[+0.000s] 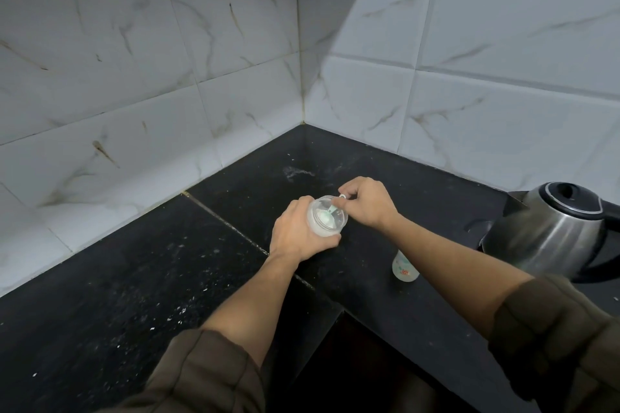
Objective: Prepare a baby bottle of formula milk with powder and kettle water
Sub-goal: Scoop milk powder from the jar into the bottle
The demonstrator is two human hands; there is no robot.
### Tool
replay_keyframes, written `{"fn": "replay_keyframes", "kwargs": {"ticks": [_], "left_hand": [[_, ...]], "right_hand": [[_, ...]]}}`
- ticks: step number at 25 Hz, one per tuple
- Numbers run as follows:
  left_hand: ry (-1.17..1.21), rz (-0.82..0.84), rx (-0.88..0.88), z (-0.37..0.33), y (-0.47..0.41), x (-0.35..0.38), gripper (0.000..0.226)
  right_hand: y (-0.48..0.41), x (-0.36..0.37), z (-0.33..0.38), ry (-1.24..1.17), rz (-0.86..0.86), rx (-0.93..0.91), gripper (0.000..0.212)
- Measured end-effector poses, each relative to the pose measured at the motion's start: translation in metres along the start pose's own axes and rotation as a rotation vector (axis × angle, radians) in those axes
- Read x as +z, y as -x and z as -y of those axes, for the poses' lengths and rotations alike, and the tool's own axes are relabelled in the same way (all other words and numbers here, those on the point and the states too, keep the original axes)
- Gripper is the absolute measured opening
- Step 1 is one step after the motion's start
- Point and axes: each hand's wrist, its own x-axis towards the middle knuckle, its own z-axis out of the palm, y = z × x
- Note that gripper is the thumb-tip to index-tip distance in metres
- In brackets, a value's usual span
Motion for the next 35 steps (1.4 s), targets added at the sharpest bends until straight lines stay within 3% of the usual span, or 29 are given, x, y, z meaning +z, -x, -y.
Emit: {"fn": "replay_keyframes", "kwargs": {"ticks": [5, 9, 16, 27, 35], "left_hand": [[0.031, -0.025, -0.070, 0.003, 0.000, -0.002, 0.071], [0.043, -0.016, -0.113, -0.002, 0.004, -0.004, 0.076], [0.058, 0.066, -0.187, 0.001, 0.016, 0.011, 0.079], [0.222, 0.182, -0.322, 0.018, 0.032, 0.035, 0.068], [0.289, 0.180, -0.407, 0.018, 0.037, 0.030, 0.105]], "right_hand": [[-0.004, -0.008, -0.001, -0.300, 0.030, 0.292, 0.036], [0.001, -0.007, -0.007, -0.442, 0.030, 0.396, 0.033], [0.016, -0.019, -0.013, -0.634, 0.012, 0.479, 0.019], [0.028, -0.034, -0.030, -0.711, -0.019, 0.560, 0.021], [0.029, -0.045, -0.035, -0.751, -0.022, 0.565, 0.019]]}}
